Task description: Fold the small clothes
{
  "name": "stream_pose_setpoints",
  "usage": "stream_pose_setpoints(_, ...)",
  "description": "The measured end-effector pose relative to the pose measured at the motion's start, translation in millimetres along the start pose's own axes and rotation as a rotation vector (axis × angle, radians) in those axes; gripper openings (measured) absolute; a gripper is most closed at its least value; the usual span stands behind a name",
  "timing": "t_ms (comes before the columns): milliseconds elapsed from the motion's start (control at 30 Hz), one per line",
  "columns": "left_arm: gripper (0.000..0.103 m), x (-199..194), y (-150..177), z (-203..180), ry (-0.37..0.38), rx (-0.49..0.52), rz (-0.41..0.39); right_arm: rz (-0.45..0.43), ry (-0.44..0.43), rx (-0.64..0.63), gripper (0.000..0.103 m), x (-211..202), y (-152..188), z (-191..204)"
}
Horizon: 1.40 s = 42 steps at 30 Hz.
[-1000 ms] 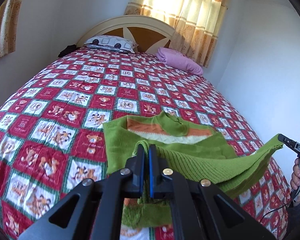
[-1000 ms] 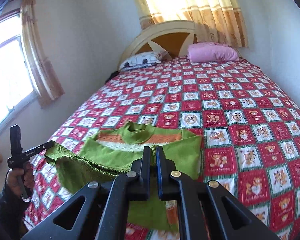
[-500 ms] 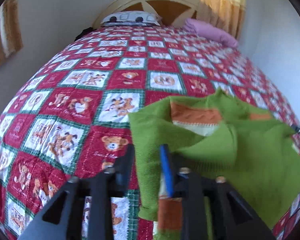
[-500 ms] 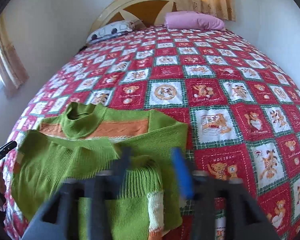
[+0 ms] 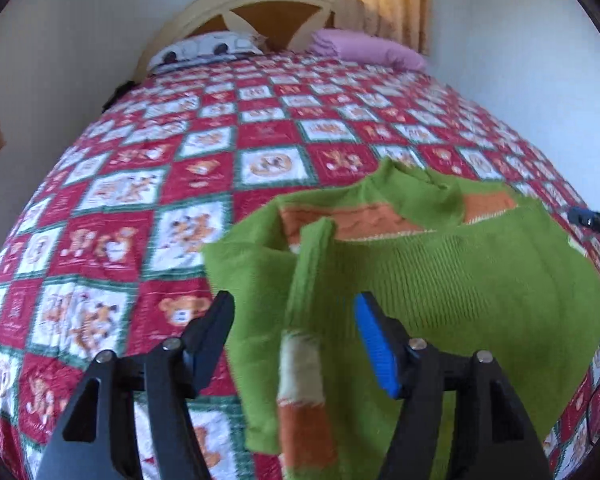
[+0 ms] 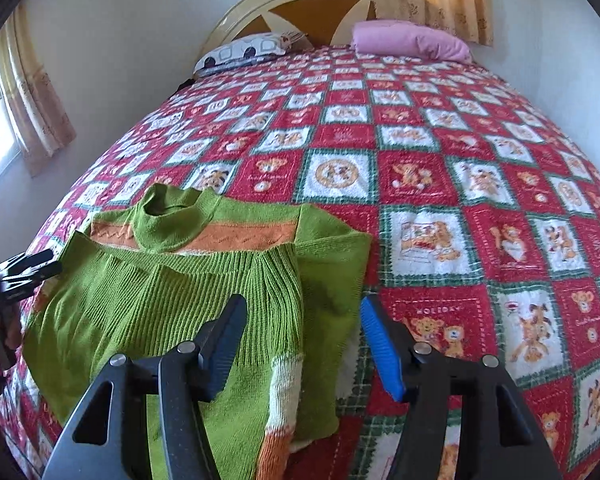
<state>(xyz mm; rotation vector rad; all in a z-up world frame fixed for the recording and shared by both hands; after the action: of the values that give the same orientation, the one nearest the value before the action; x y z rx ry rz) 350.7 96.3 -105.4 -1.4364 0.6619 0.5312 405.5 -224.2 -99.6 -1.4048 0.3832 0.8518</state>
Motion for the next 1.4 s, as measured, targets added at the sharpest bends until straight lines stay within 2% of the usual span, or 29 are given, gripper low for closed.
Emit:
stream_pose_setpoints(67, 0.067, 14.4, -0.1, -6.6, -0.020, 0.033, 0.018, 0.027, -0.020, -0.003, 0.060, 11.6, 0.5, 1.3)
stream_pose_setpoints(100, 0.062, 22.7, 0.2, -8.9, -0.021, 0.045, 0.036, 0.041, -0.022, -0.004, 0.058, 16.7, 1.5, 2.1)
stream_pose_setpoints(133, 0.052, 27.8, 0.8, -10.3, -0.015, 0.050, 0.045, 0.055, -0.001, -0.016, 0.028, 22.8, 3.2, 3.2)
stream_pose_setpoints(167, 0.021, 33.2, 2.0, -12.2, 0.006, 0.055, 0.063, 0.059, 0.039, -0.043, 0.005, 26.2, 4.6, 4.9)
stream_pose_setpoints(200, 0.008, 36.4, 3.1, -12.0, 0.025, 0.046, 0.081, 0.055, 0.057, -0.062, 0.002, 26.1, 5.0, 7.2)
stream_pose_setpoints(267, 0.006, 29.8, 1.4, -9.9, 0.040, 0.019, 0.054, 0.019, 0.050, -0.086, 0.002, 17.8, 1.2, 14.1)
stream_pose_setpoints(400, 0.006, -6.9, -13.7, -4.4, 0.050, 0.025, -0.079, -0.076, 0.045, -0.069, 0.001, -3.0, -22.1, 13.7)
stream_pose_setpoints(467, 0.006, -13.7, -22.8, 6.8, 0.045, -0.015, -0.098, -0.102, 0.062, -0.044, 0.001, -2.5, -36.3, 9.3)
stream_pose_setpoints(500, 0.006, -15.1, -27.6, 15.3, 0.047, -0.055, -0.103, -0.102, 0.071, -0.034, 0.001, 2.2, -41.0, 8.1)
stream_pose_setpoints(567, 0.006, -4.5, -31.9, 23.6, 0.026, -0.070, -0.097, -0.075, 0.083, -0.021, 0.001, 21.7, -46.6, 6.3)
stream_pose_setpoints(633, 0.006, 18.6, -29.7, 26.8, 0.002, -0.076, -0.043, -0.018, 0.120, -0.030, 0.002, 49.7, -42.5, 4.3)
stream_pose_setpoints(700, 0.008, 47.7, -22.6, 27.1, -0.039, -0.075, 0.017, 0.045, 0.159, -0.057, 0.004, 68.6, -33.7, 6.1)
stream_pose_setpoints(733, 0.012, 60.1, -17.1, 26.0, -0.072, -0.066, 0.052, 0.040, 0.206, -0.086, 0.012, 66.6, -31.3, 8.1)
stream_pose_setpoints(767, 0.014, 63.7, -14.7, 24.7, -0.092, -0.062, 0.046, 0.024, 0.244, -0.119, 0.023, 59.3, -29.6, 11.7)
stream_pose_setpoints(800, 0.022, 57.4, -15.9, 23.5, -0.119, -0.063, 0.010, 0.016, 0.254, -0.139, 0.051, 51.3, -27.8, 15.5)
stream_pose_setpoints(833, 0.029, 50.0, -16.3, 23.2, -0.142, -0.062, -0.002, 0.010, 0.245, -0.160, 0.059, 40.2, -25.4, 22.1)
stream_pose_setpoints(867, 0.048, 43.6, -15.4, 24.1, -0.166, -0.060, -0.008, 0.003, 0.209, -0.178, 0.059, 27.1, -22.1, 32.2)
stream_pose_setpoints(900, 0.053, 29.3, -14.1, 24.3, -0.196, -0.055, -0.031, 0.004, 0.156, -0.192, 0.059, 13.4, -17.5, 44.8)
stream_pose_setpoints(967, 0.054, 1.1, -10.0, 21.7, -0.173, -0.059, -0.087, 0.047, 0.007, -0.188, 0.059, -4.0, -5.8, 72.8)
stream_pose_setpoints(1033, 0.065, -20.9, -4.6, 16.0, -0.135, -0.061, -0.121, 0.143, -0.174, -0.161, 0.055, -3.5, 11.0, 103.1)
stream_pose_setpoints(1067, 0.072, -31.4, 0.0, 10.7, -0.118, -0.061, -0.142, 0.170, -0.189, -0.182, 0.051, 2.5, 16.3, 114.8)
stream_pose_setpoints(1100, 0.073, -38.1, 4.7, 3.7, -0.096, -0.061, -0.160, 0.188, -0.174, -0.220, 0.041, 13.4, 21.5, 127.1)
stream_pose_setpoints(1133, 0.073, -37.4, 5.8, -3.9, -0.078, -0.053, -0.159, 0.208, -0.160, -0.238, 0.037, 28.1, 25.1, 135.6)
stream_pose_setpoints(1167, 0.073, -34.0, 9.9, -14.4, -0.068, -0.026, -0.146, 0.236, -0.145, -0.234, 0.037, 44.0, 27.6, 139.5)
stream_pose_setpoints(1200, 0.073, -27.8, 11.9, -22.6, -0.088, 0.005, -0.139, 0.239, -0.099, -0.233, 0.036, 62.7, 26.5, 141.0)
stream_pose_setpoints(1267, 0.073, -15.9, 12.2, -30.7, -0.126, 0.040, -0.134, 0.187, -0.037, -0.252, 0.035, 73.2, 14.9, 145.2)
stream_pose_setpoints(1333, 0.073, -8.2, 16.5, -29.5, -0.133, 0.028, -0.112, 0.187, 0.000, -0.217, 0.035, 88.9, 0.7, 143.2)
stream_pose_setpoints(1400, 0.073, -1.7, 20.3, -24.4, -0.176, 0.025, -0.093, 0.191, 0.046, -0.213, 0.035, 108.8, -9.1, 136.6)
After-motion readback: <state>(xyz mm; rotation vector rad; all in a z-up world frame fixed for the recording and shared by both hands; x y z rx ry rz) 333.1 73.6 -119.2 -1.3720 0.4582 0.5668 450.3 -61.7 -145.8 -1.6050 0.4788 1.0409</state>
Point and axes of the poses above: each gripper's, at about its wrist camera, not at the fingertips, and x roughly the way its jaws point, z to its left, y to its underside, the point moved 4 cm from there along x, roughly the way its jaws point, and after that the axes turned 5 degrees about -z, right-handed, at the moved point
